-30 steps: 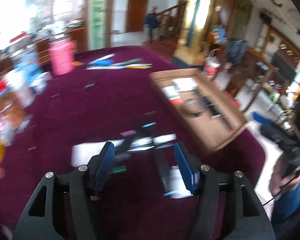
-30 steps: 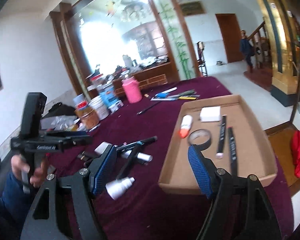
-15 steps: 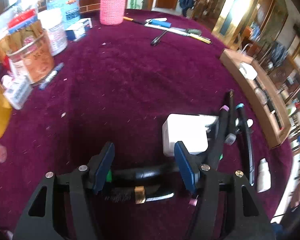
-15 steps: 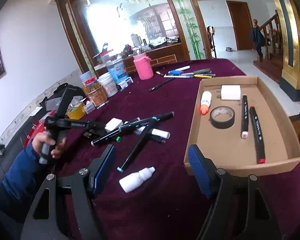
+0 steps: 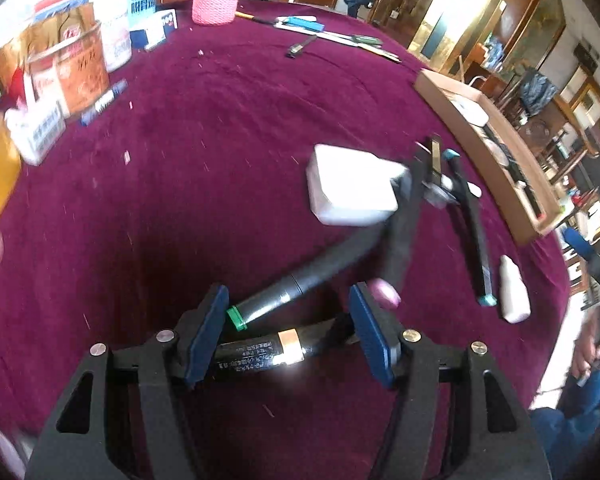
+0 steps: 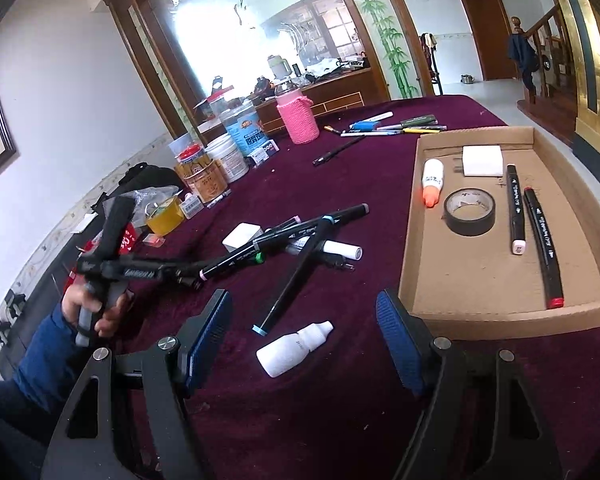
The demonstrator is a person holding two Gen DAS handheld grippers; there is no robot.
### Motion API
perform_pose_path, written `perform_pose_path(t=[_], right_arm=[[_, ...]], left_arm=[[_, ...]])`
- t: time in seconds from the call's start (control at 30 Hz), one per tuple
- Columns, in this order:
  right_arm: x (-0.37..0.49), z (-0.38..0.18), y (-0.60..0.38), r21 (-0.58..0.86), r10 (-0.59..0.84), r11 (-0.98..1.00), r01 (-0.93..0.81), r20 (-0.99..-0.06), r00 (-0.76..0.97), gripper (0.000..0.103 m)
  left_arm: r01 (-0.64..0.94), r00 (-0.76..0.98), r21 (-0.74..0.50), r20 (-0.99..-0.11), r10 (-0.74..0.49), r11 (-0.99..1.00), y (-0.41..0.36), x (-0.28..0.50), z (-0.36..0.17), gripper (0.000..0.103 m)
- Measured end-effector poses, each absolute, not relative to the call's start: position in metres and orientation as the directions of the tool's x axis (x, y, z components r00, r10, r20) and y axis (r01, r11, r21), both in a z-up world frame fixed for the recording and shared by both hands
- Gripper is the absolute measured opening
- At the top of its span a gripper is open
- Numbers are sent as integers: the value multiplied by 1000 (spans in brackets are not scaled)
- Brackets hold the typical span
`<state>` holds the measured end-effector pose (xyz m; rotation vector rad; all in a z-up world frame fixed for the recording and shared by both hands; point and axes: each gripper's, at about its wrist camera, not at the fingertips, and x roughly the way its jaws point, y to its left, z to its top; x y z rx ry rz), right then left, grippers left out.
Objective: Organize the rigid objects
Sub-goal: 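Grasp two black markers, green and pink capped, with the left gripper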
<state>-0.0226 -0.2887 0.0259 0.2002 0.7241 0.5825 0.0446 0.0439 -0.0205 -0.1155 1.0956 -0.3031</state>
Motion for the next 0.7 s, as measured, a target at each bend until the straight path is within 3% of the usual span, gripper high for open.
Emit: perform_pose_path(t=[0.13, 0.3, 0.53, 0.7], right_arm=[[-22, 24, -286, 368, 569, 822, -434, -570, 593, 69], [-22, 22, -282, 358, 557, 830, -429, -587, 587, 69], [-21, 13, -273, 358, 537, 841, -406, -648, 541, 69], [-19, 2, -263, 382, 532, 842, -380, -700, 476, 69]], left_arm=[[276, 348, -383, -815, -463, 882, 16, 4, -18, 62], [317, 387, -327, -812, -436, 890, -4, -20, -6, 62], [289, 395, -312, -822, -409, 905, -7, 4, -7, 62], [288, 427, -232, -837, -341, 929, -24, 23, -10, 62]])
